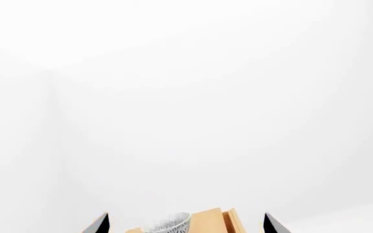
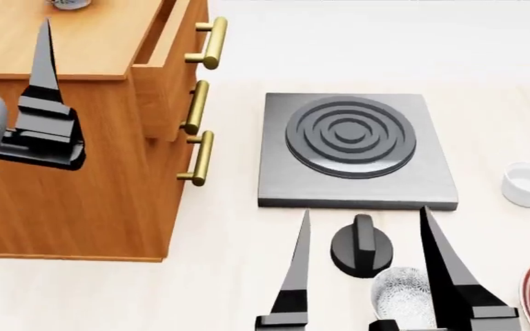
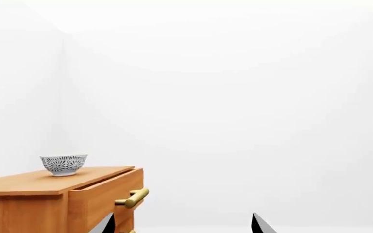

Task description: Pick the akita bowl on the wooden cabinet and place it on the plate.

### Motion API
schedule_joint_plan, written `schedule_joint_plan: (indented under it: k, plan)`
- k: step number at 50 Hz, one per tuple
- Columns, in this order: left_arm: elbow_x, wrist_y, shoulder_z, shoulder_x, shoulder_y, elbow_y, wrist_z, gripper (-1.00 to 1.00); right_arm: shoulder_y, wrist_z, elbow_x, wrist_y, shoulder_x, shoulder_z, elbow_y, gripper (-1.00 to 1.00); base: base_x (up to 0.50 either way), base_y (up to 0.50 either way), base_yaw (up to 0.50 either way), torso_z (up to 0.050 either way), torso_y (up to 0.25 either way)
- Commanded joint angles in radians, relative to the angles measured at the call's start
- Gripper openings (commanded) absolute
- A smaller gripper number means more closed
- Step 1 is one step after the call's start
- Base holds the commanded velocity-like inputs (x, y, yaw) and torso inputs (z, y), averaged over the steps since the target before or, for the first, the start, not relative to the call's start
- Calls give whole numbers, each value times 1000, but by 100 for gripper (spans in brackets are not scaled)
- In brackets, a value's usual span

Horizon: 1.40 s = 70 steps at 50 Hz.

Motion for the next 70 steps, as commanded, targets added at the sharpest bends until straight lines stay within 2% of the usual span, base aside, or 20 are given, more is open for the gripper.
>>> schedule_joint_plan:
  k: [1, 17, 33, 70]
  plan:
    - [-15, -67, 9, 11, -102, -11, 12, 100, 0, 4, -4, -6, 6, -7, -4, 100, 398, 0, 0, 0, 0]
    - [-13, -80, 43, 7, -120, 7, -1, 100, 5, 12, -1, -1, 12, -12, 1, 100, 367, 0, 0, 0, 0]
    - [-20, -93, 56, 6, -129, 21, -7, 100, 2, 24, 6, -2, 18, -10, -7, 100, 171, 0, 0, 0, 1]
    - [-39, -123, 56, 7, -148, 43, -16, 100, 5, 37, 15, -6, 28, -19, -5, 100, 50, 0, 0, 0, 0]
